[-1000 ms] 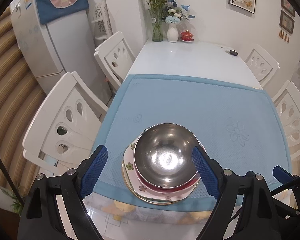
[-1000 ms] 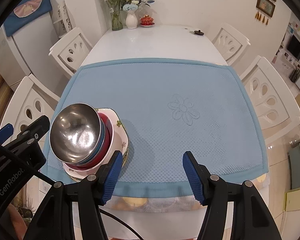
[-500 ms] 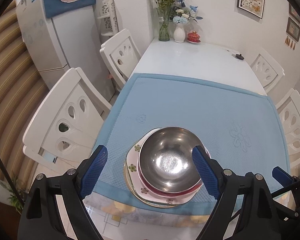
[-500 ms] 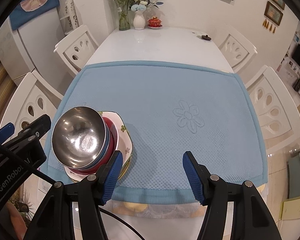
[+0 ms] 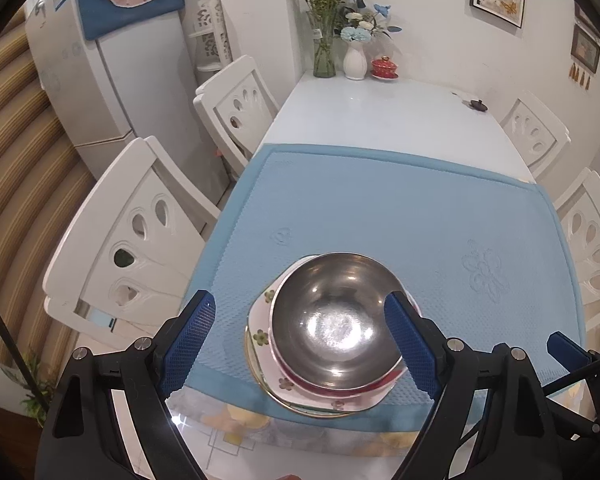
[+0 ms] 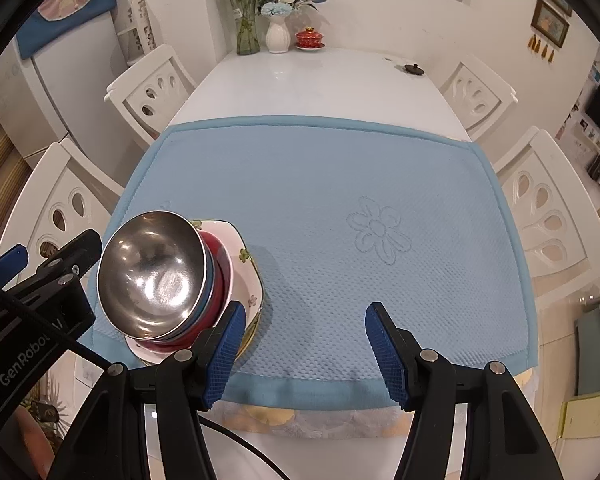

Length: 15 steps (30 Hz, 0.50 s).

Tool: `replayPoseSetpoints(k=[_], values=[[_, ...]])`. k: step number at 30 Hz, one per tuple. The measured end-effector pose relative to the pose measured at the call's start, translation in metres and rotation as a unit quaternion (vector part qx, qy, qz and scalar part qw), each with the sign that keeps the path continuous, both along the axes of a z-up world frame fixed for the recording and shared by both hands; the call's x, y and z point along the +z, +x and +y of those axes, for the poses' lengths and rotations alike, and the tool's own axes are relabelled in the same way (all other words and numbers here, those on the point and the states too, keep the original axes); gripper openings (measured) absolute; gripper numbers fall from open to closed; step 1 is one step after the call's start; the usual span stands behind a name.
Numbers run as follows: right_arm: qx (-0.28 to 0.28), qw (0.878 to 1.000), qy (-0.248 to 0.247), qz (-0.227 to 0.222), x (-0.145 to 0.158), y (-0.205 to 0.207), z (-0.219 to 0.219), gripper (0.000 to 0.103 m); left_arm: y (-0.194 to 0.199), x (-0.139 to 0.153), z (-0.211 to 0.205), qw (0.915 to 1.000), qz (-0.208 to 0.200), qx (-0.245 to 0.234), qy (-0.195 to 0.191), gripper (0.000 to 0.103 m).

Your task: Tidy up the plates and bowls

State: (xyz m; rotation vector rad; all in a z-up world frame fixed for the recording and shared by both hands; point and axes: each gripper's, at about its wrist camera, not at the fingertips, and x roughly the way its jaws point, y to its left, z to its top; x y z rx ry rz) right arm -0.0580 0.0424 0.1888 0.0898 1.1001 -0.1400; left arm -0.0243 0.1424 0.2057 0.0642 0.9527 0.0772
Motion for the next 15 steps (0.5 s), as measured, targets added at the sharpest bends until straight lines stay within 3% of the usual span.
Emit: replayPoseSetpoints(k=[15], values=[[-0.03, 1.0, -0.002, 0.002, 0.0, -0.011, -0.025, 0.06, -0.006, 0.002, -0.029, 0.9995, -0.018, -0.025, 0.009, 0.087]])
